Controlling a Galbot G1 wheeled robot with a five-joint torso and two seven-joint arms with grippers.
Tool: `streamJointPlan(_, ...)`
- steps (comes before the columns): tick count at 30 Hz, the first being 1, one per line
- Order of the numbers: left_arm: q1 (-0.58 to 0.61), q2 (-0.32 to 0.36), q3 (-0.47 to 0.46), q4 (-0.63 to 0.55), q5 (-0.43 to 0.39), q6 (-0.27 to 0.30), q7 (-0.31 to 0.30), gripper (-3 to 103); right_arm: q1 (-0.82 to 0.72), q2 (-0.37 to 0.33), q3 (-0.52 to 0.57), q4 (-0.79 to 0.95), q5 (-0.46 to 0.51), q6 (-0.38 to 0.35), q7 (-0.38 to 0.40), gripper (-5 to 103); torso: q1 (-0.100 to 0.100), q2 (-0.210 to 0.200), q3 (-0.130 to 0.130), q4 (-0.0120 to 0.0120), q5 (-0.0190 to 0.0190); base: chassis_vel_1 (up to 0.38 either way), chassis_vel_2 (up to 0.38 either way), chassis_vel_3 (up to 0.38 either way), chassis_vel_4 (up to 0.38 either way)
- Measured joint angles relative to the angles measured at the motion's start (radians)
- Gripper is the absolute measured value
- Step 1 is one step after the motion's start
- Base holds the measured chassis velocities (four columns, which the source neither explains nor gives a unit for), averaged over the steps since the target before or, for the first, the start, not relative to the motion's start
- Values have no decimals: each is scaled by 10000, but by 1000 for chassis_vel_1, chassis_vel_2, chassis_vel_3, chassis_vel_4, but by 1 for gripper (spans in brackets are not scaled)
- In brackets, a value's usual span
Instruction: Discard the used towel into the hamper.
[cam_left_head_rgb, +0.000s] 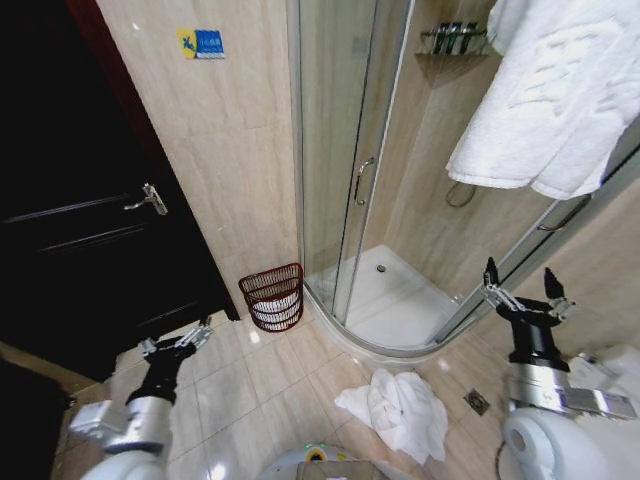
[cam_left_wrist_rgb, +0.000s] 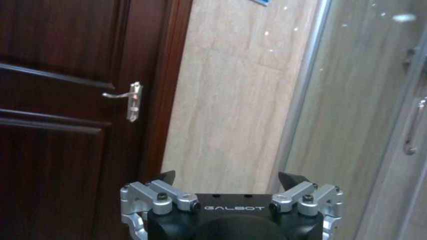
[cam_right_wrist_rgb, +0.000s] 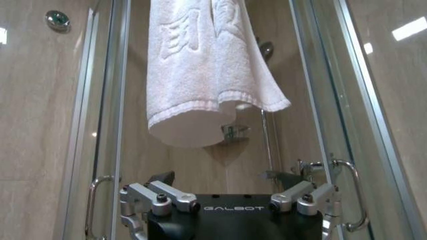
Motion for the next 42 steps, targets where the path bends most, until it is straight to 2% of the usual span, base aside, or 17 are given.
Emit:
streamJointPlan(3,-26,-72,329,28,215,-101,-29,100,5,9,-15,20,-90,-62,0,100,0,0,0,0,-1,0,0,0,0)
streamJointPlan(5,-26,-203,701,180,635,-297,-38,100,-19,59,-38,53,-195,-131,16,100,1,0,0,0,-3,0,0,0,0)
streamJointPlan(10,-33,-256,840,348,1102,-590,-38,100,-38,87,-45,60,-310,-191,31,100,1,0,0,1,-3,0,0,0,0)
streamJointPlan(23,-37,-38,783,395,1102,-604,-32,100,-199,107,-66,366,-504,-305,138,100,1,0,0,1,-4,0,0,0,0)
streamJointPlan(28,-37,-33,774,393,1084,-590,-29,100,-366,-198,187,901,-270,-549,326,100,1,0,0,-1,-3,0,0,0,0)
streamJointPlan(30,-37,-31,770,392,1078,-586,-28,100,-372,-710,563,1072,155,-836,419,100,1,0,0,0,-4,0,0,0,0)
streamJointPlan(31,-37,-31,770,392,1078,-586,-28,100,-372,-710,563,1072,155,-836,419,100,1,0,0,0,-4,0,0,0,0)
streamJointPlan(33,-37,-28,767,391,1072,-581,-28,100,-319,-1356,1142,1092,765,-1243,644,100,1,0,0,1,0,0,0,0,0)
streamJointPlan(34,-37,-28,767,391,1072,-581,-28,100,-319,-1356,1142,1092,765,-1243,644,100,1,0,0,1,0,0,0,0,0)
streamJointPlan(37,-36,-27,765,389,1068,-578,-27,100,-110,-2265,2372,1095,1885,-1903,1005,100,1,0,1,2,4,0,0,0,0)
streamJointPlan(38,-36,-27,765,389,1068,-578,-27,100,-110,-2265,2372,1095,1885,-1903,1005,100,1,0,1,2,4,0,0,0,0)
streamJointPlan(40,-37,-26,762,387,1065,-576,-26,100,99,-3034,3703,1097,2632,-2268,1076,100,1,0,0,-1,-3,0,0,0,0)
streamJointPlan(41,-37,-26,762,387,1065,-576,-26,100,99,-3034,3703,1097,2632,-2268,1076,100,1,0,0,-1,-3,0,0,0,0)
streamJointPlan(42,-37,-26,761,386,1064,-575,-26,100,130,-3415,4200,1098,3031,-2428,1097,100,1,0,1,1,-5,0,0,0,0)
